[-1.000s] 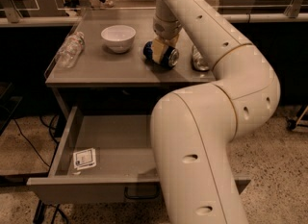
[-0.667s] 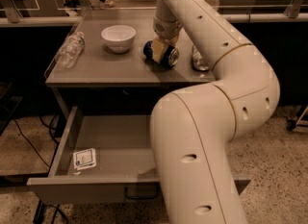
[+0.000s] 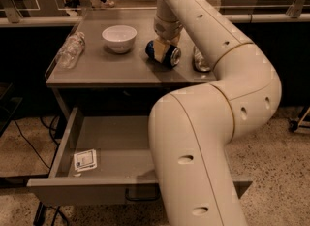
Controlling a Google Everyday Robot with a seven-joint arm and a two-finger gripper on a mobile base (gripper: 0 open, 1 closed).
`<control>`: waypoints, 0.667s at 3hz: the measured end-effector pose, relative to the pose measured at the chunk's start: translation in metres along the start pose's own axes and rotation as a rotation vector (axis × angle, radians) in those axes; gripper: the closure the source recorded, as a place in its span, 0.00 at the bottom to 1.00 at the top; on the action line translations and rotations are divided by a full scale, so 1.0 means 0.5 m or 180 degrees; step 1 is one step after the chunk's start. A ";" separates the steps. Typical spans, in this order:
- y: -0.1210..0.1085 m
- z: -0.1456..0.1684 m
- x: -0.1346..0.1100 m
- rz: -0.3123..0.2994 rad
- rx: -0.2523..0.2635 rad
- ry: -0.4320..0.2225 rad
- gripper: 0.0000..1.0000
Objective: Pick pepsi can from top drawer and place on counter
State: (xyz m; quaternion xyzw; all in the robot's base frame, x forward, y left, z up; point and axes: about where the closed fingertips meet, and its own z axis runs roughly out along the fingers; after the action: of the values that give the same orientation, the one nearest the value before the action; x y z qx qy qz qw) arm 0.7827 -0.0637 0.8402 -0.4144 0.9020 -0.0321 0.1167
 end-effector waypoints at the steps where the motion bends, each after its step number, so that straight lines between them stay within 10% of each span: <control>1: 0.000 0.000 0.000 0.0000 0.0000 0.0000 0.12; 2: 0.000 0.000 0.000 0.0000 0.0000 0.0000 0.00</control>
Offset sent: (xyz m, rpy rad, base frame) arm 0.0000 0.0000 0.0000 0.0000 0.0000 0.0000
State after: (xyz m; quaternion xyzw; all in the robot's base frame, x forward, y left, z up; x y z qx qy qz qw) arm 0.7827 -0.0637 0.8402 -0.4144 0.9020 -0.0321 0.1167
